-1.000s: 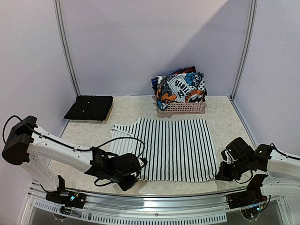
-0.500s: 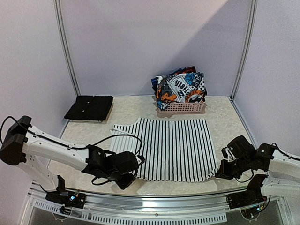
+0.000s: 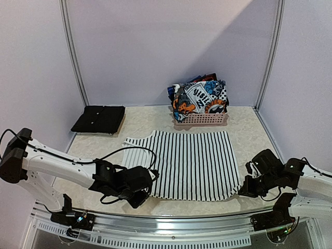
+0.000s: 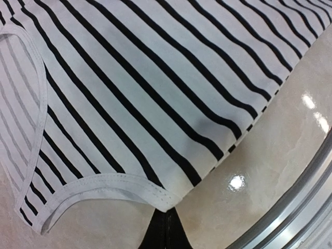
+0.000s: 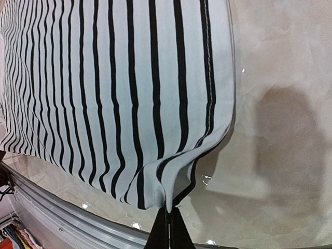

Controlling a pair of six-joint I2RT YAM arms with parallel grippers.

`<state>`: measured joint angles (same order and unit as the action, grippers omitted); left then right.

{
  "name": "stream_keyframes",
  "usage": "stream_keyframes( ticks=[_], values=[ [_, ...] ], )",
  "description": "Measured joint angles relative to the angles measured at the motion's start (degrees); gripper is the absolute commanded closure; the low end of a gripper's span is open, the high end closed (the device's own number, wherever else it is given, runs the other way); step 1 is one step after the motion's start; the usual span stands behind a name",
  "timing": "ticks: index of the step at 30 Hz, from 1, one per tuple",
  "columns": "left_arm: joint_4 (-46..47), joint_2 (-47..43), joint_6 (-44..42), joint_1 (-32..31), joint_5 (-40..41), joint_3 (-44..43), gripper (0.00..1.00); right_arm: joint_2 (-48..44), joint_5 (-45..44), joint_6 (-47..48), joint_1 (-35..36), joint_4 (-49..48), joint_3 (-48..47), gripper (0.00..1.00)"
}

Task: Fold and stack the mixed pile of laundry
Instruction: Pick up the flattened tank top from the center of the board.

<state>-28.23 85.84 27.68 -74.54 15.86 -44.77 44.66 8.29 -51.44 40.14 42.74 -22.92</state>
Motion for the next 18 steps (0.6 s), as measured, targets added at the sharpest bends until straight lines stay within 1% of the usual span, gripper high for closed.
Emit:
stream_keyframes(
  ticks=[12,18],
  values=[
    [-1.95,2.05,0.04,0.02,3.06,-4.37,1.0,2.97,-1.38,0.04,0.0,-0.22,-1.62,1.0],
    [-3.3,2.05,0.07,0.35,4.26,-4.7,1.0,3.45,-3.32,0.17,0.0,0.07,-3.5,1.0]
  ],
)
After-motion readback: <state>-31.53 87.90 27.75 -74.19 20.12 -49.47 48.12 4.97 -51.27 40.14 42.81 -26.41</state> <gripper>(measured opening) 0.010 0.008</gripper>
